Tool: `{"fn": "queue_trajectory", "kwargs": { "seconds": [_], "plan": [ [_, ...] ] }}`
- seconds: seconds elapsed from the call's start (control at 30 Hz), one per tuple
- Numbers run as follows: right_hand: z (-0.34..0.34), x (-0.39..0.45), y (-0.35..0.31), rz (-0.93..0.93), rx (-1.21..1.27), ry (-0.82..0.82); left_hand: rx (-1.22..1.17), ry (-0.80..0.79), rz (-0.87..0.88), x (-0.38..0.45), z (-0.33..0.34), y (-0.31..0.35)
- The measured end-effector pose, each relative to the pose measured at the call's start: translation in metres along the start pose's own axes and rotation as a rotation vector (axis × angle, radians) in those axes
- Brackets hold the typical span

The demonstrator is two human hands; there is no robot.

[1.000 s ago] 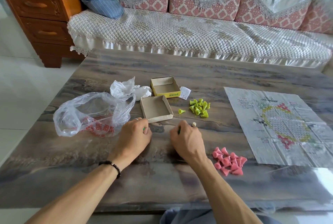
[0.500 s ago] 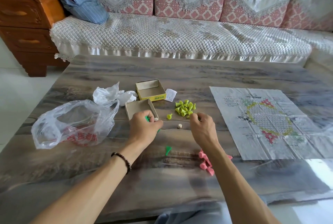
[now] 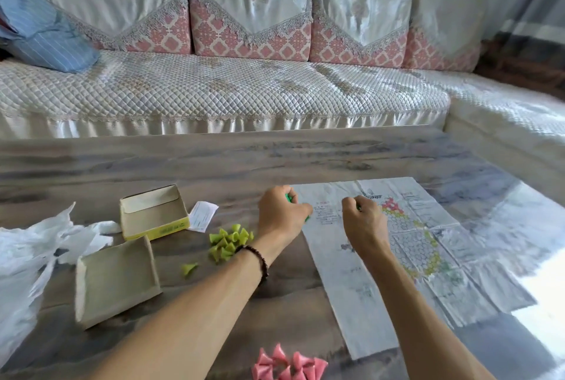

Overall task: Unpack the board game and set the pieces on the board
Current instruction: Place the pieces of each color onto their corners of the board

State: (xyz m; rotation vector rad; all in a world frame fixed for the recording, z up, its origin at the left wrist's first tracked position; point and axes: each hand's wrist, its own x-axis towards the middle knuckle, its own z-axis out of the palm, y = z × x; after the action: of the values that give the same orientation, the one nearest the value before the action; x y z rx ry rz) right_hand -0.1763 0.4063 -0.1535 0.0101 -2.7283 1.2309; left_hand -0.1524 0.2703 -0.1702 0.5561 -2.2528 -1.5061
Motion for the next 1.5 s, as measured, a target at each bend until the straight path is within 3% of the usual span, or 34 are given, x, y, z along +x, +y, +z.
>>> {"fn": "queue_trajectory", "kwargs": {
  "seconds": [0.23, 0.47, 0.7, 0.97, 1.07, 1.2, 1.27, 1.5],
  "plan": [
    [0.017, 0.076, 0.044, -0.060, -0.114, 0.014, 0.131, -0.115, 0.107, 0.063, 0.083, 0.001],
    [0.030, 0.114, 0.063, -0.040, -0.221, -0.161, 0.209, -0.215, 0.138, 0.087, 0.120, -0.012],
    [0.009, 0.116, 0.069, 0.015, -0.079, -0.289, 0.132, -0.386, 0.093, 0.091, 0.105, -0.005],
    [-0.028, 0.097, 0.080, -0.074, -0.027, -0.329, 0.195, -0.571, 0.204, 0.089, 0.066, -0.003],
    [-0.040, 0.088, 0.093, -0.093, -0.028, -0.294, 0.344, -0.533, 0.309, 0.090, 0.047, -0.007],
    [-0.051, 0.075, 0.105, -0.104, -0.173, -0.449, 0.779, -0.702, 0.346, 0.087, 0.029, -0.018],
    [-0.048, 0.071, 0.102, -0.127, -0.232, -0.483, 0.884, -0.725, 0.368, 0.083, 0.032, -0.022],
    [-0.011, 0.083, 0.088, -0.209, -0.214, -0.394, 0.687, -0.741, 0.408, 0.088, 0.060, -0.010]
  ]
}}
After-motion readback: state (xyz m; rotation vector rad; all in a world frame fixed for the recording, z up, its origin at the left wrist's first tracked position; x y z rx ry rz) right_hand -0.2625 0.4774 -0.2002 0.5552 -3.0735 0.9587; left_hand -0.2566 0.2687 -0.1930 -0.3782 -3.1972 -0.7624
